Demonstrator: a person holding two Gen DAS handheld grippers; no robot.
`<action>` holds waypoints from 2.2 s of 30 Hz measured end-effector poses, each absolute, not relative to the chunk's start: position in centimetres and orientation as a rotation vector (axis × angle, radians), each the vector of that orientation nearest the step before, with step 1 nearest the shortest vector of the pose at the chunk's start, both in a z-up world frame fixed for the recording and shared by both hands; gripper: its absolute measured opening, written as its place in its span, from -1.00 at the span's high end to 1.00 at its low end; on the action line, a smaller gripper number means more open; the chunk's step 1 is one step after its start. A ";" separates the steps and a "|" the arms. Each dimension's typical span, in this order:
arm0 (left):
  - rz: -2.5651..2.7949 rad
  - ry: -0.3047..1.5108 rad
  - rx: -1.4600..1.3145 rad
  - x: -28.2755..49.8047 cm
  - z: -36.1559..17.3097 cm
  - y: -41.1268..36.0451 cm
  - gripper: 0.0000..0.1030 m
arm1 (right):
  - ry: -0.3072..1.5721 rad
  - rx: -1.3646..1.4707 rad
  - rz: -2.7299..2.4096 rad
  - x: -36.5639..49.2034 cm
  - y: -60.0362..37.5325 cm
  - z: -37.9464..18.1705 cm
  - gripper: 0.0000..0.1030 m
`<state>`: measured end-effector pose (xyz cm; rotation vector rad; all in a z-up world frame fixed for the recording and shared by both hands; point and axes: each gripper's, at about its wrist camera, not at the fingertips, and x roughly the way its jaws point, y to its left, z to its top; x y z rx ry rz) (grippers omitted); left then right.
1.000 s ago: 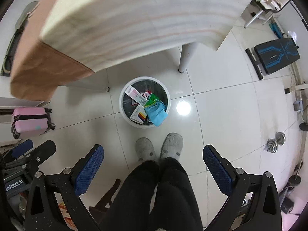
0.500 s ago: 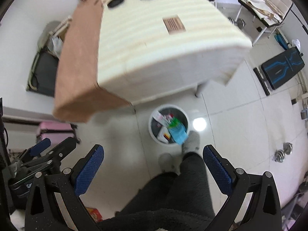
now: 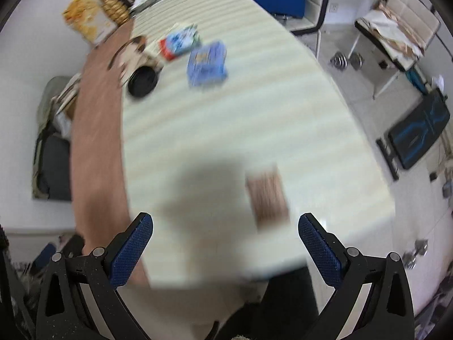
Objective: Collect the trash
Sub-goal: 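Grasp the black cup lid with the left tool while the right tool grasps the blue snack wrapper, then carry the lid and wrapper over the white bin and open both tools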
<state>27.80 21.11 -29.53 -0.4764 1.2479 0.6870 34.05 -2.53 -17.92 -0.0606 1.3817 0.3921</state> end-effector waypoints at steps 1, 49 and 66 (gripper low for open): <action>0.693 1.251 -0.506 29.8 -30.0 22.0 -1.00 | 1.387 -0.067 0.388 36.5 -1.3 -18.6 -1.00; 0.400 1.181 -0.562 18.9 -28.8 14.1 0.97 | 1.307 -0.047 0.543 27.4 -7.3 -19.6 0.72; 0.352 1.602 -0.692 7.9 -58.0 4.6 0.96 | 1.699 -0.029 0.370 7.3 -20.9 -46.5 0.72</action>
